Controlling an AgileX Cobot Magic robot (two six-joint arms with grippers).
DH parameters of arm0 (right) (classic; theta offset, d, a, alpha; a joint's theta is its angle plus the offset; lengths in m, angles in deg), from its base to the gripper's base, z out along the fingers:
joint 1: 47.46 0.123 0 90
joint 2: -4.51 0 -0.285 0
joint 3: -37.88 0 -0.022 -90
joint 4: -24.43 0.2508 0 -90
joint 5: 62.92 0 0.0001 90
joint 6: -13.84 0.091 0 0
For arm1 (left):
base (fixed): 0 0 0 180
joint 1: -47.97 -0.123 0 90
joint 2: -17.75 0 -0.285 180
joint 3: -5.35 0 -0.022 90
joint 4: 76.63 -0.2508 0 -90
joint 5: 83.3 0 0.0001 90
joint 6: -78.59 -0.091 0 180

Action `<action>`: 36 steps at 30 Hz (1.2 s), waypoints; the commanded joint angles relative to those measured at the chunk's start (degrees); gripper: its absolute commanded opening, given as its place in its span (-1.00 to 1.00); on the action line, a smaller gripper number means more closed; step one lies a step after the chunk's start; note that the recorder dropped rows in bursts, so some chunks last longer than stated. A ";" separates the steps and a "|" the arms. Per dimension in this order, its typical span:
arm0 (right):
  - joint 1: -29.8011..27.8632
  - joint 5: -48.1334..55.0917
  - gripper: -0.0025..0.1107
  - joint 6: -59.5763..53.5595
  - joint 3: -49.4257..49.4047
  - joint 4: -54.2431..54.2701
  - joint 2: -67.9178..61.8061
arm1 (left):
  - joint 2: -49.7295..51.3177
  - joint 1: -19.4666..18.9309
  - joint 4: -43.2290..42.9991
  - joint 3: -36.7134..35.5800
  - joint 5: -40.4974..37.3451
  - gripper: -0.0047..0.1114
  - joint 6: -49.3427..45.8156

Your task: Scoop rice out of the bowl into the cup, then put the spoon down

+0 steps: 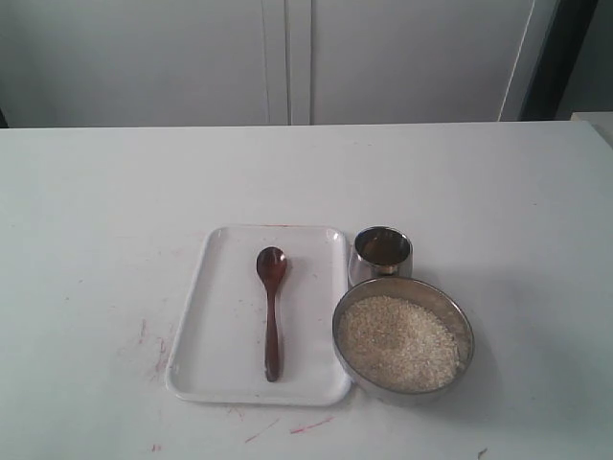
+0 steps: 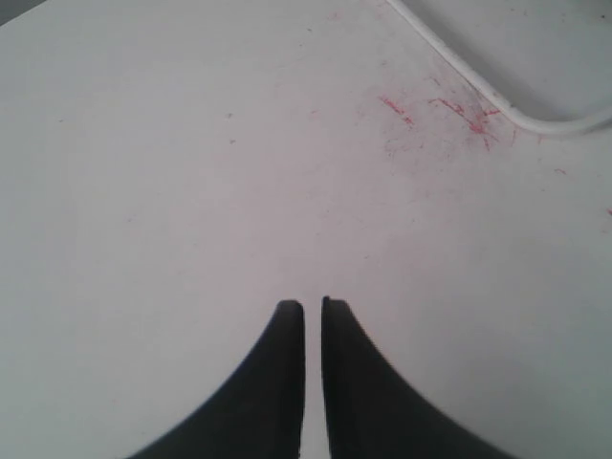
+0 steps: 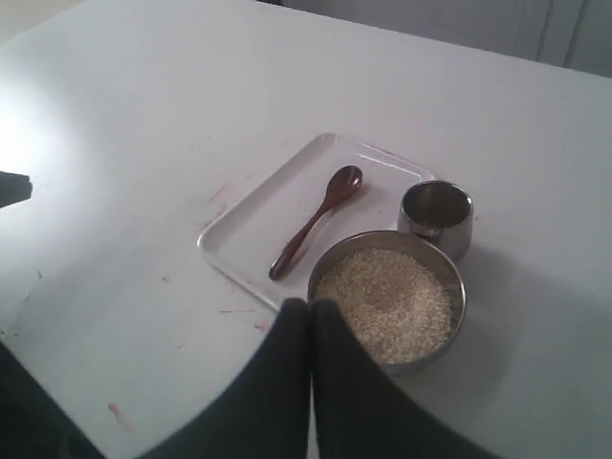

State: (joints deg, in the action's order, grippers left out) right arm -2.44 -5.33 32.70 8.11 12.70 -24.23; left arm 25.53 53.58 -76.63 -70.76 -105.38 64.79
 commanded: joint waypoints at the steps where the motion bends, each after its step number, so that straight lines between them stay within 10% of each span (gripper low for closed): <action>1: -0.39 -4.59 -0.96 -0.82 -1.51 -3.96 2.54 | 0.00 0.31 0.32 -0.52 -2.80 -0.67 0.33; 15: -25.87 -41.86 -0.96 -0.61 -28.97 -3.01 12.53 | 0.00 0.31 0.32 -0.52 -2.80 -0.67 0.33; 36: -41.87 -47.04 -0.96 -0.91 -47.44 -0.94 17.79 | 0.00 0.31 0.32 -0.52 -2.80 -0.67 0.33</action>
State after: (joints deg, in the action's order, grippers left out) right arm -43.87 -50.61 32.49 -38.16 11.68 -7.11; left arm 25.53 53.58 -76.63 -70.76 -105.38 64.79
